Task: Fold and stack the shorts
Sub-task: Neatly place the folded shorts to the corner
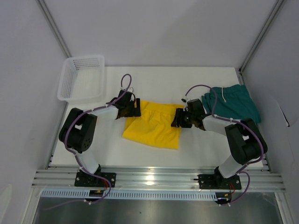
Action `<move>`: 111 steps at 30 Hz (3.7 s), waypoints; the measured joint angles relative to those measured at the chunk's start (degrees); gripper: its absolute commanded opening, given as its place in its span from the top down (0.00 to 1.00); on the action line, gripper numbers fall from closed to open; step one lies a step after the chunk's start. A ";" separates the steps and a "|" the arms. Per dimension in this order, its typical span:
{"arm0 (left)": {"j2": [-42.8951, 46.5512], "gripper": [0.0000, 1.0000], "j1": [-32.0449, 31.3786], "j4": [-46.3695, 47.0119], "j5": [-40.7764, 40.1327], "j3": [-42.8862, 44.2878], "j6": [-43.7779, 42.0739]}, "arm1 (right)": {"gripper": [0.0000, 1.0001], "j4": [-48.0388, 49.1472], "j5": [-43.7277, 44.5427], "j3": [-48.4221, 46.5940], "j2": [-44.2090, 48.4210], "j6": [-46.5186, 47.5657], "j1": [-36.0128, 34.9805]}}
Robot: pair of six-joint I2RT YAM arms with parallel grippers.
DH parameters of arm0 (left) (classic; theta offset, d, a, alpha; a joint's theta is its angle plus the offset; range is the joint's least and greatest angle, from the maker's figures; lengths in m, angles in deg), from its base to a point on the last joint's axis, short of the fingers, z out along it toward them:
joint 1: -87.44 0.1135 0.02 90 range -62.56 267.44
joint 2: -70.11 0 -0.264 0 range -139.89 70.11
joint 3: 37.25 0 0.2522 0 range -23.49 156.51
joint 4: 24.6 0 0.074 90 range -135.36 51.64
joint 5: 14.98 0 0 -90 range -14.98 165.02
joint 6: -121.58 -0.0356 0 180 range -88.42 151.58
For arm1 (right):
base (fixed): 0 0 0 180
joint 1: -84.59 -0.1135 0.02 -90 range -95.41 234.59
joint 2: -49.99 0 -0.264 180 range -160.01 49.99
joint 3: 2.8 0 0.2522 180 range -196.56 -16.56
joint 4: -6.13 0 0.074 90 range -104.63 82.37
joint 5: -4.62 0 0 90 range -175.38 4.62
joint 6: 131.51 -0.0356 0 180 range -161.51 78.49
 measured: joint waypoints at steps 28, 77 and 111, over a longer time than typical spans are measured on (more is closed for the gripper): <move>7.56 0.10 -1.27 10.14 16.28 -11.93 -0.02 | 0.52 0.35 -0.94 0.15 -0.44 0.37 0.37; -4.79 1.00 -23.85 -14.43 -8.52 21.18 10.21 | 1.00 -27.54 22.40 -18.38 3.04 0.09 1.22; -0.87 0.74 -17.55 -4.74 -2.23 1.29 11.98 | 0.35 -28.17 8.96 -8.85 -0.87 0.46 8.46</move>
